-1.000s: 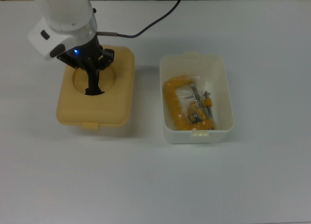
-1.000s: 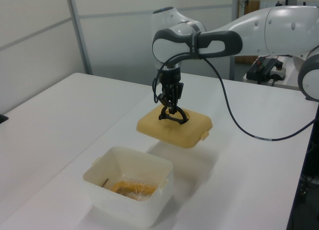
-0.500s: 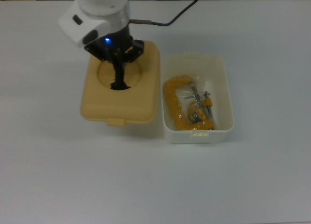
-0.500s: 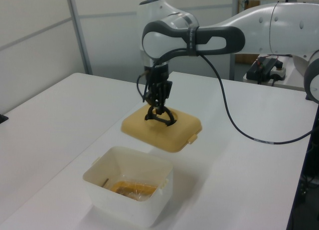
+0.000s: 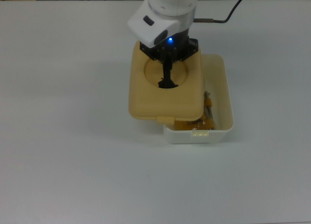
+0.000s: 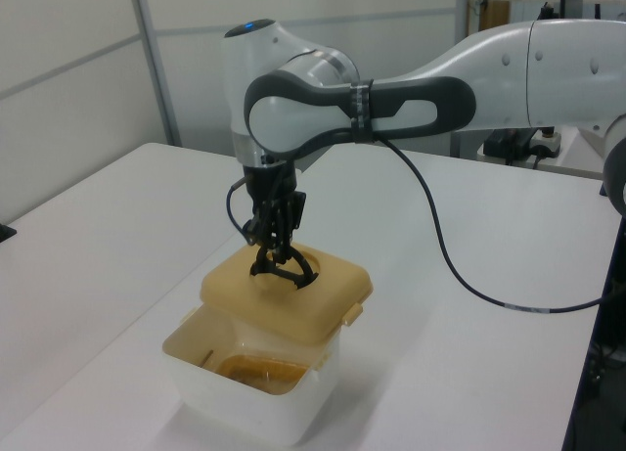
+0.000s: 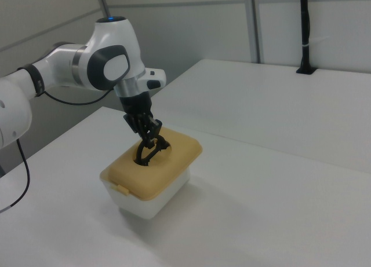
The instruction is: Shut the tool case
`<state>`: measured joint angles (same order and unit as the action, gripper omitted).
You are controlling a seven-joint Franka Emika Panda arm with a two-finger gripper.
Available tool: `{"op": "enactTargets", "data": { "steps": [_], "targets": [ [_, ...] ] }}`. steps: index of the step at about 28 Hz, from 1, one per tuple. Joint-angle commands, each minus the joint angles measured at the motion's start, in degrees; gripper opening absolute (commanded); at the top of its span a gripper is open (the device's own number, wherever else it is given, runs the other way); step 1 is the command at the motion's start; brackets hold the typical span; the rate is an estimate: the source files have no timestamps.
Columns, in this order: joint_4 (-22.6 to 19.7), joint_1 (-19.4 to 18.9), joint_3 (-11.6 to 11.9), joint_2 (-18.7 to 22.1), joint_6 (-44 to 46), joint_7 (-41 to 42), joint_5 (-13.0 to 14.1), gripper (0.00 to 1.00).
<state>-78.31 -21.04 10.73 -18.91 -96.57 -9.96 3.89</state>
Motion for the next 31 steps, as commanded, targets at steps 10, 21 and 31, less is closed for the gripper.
{"op": "enactTargets", "data": {
  "steps": [10,21,31],
  "targets": [
    [2.2,-4.1,-0.1,-2.0,0.6,-4.6,-2.0,0.00],
    [3.3,-4.4,-1.8,-3.7,0.5,-6.8,-3.2,0.00],
    [3.3,-5.4,-2.0,-4.6,-0.5,-8.5,-3.6,0.00]
  ]
}}
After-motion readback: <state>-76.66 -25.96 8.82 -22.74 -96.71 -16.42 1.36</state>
